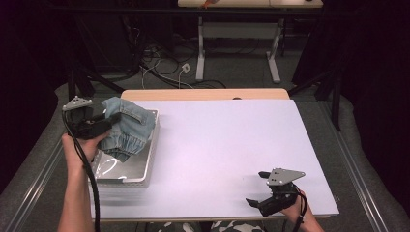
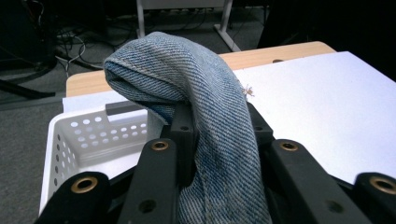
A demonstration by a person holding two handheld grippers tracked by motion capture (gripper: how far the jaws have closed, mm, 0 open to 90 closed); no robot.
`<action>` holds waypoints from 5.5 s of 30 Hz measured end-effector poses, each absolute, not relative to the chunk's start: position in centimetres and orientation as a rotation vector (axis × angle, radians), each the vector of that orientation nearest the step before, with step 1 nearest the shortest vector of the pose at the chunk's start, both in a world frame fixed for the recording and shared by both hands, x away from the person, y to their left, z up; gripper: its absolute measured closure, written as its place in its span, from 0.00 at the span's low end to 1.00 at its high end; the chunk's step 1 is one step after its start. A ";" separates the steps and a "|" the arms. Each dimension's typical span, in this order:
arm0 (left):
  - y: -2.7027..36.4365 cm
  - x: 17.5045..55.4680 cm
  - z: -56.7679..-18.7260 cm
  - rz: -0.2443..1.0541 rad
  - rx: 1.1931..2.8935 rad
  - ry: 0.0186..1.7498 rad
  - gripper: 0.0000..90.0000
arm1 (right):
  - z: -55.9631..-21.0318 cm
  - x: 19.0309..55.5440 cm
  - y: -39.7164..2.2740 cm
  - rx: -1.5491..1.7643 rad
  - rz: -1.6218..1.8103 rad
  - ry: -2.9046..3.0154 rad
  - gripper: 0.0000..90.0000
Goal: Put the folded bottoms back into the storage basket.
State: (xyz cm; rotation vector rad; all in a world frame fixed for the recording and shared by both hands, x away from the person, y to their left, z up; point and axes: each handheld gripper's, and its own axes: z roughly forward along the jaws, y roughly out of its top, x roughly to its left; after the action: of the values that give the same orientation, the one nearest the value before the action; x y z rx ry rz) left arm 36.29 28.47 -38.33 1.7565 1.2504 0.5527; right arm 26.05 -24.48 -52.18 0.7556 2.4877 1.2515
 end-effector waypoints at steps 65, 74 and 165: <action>29.1 39.0 -42.8 0.447 1.909 1.403 0.80 | -52.2 26.1 -24.4 0.759 1.250 2.494 0.02; 29.5 39.4 -43.7 0.454 1.954 1.437 0.78 | -52.2 26.1 -24.4 0.760 1.247 2.493 0.02; 30.8 42.3 -51.1 0.484 2.140 1.697 0.46 | -52.3 26.0 -24.2 0.754 1.228 2.502 0.03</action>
State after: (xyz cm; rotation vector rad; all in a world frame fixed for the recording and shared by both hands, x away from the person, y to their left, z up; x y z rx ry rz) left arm 42.27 30.83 -51.11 2.1396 1.6972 0.4840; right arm 26.02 -24.24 -52.32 0.7539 2.5021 1.2277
